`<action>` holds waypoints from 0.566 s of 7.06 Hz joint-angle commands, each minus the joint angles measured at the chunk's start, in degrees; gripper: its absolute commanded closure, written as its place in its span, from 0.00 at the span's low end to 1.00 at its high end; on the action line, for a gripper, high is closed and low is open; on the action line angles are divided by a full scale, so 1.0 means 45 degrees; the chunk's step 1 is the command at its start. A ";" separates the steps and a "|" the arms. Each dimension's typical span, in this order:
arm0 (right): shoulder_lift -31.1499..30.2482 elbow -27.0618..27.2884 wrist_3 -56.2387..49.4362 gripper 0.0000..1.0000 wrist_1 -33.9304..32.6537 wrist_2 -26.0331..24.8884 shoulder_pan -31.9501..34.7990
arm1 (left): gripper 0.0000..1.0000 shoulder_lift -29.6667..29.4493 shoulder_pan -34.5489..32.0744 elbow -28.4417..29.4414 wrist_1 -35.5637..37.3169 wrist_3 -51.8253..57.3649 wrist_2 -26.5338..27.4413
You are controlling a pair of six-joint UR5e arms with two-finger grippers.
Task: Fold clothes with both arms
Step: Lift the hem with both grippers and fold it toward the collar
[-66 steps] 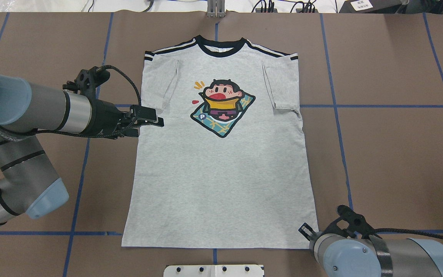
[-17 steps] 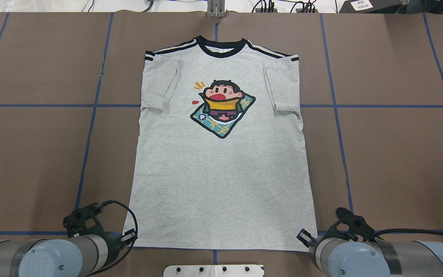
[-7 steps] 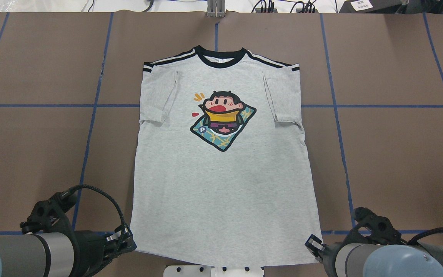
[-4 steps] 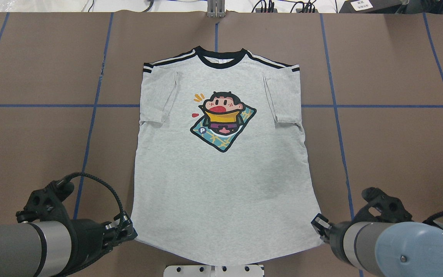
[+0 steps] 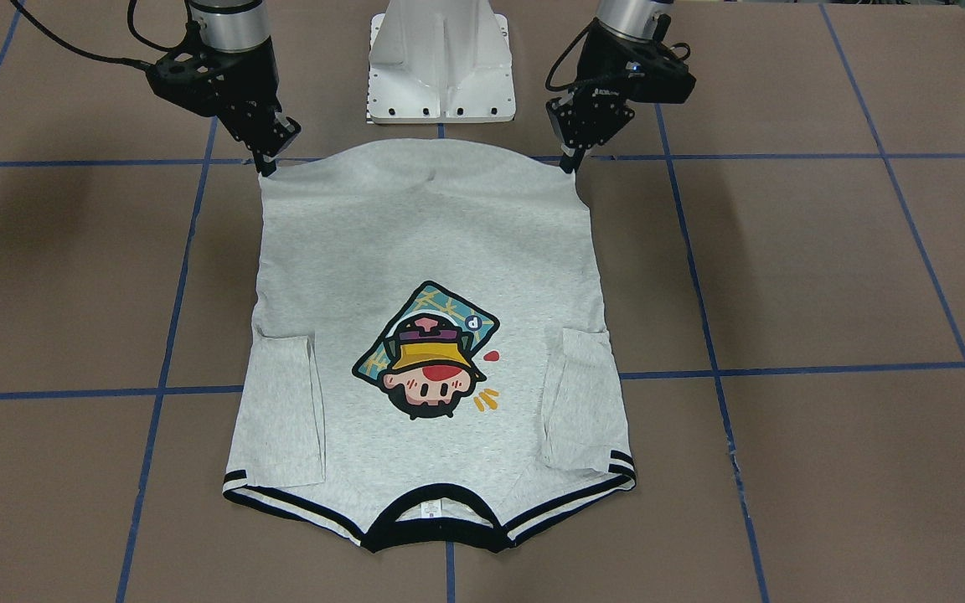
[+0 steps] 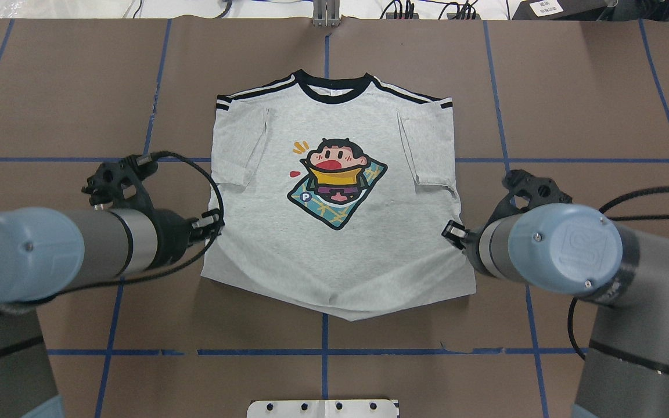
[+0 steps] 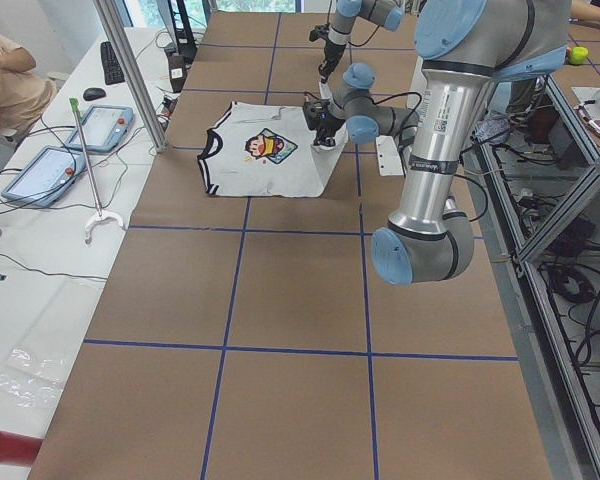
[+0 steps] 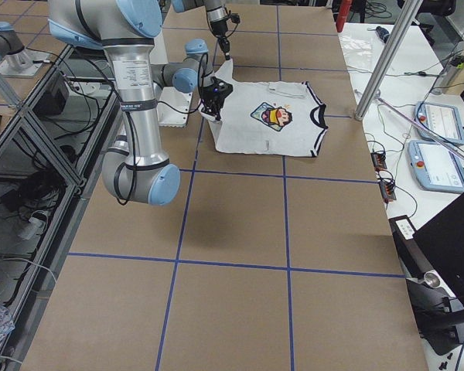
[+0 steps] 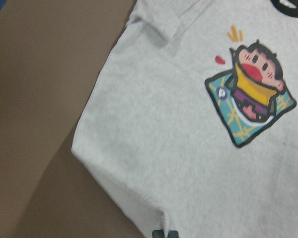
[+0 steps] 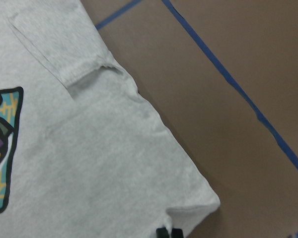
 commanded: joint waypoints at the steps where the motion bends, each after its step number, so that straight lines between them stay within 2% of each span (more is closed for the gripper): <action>1: 0.0442 -0.0932 -0.2252 1.00 0.0033 0.0158 0.1692 | 1.00 -0.0413 -0.1954 0.1689 -0.1111 0.1580 -0.0693; 2: 0.1546 -0.2581 -0.2942 1.00 0.0073 0.0215 0.2586 | 1.00 -0.0802 -0.2423 0.2836 -0.1945 0.1724 -0.0694; 4: 0.2822 -0.4989 -0.4387 1.00 0.0248 0.0798 0.3742 | 1.00 -0.1368 -0.2855 0.5198 -0.4536 0.1841 -0.0675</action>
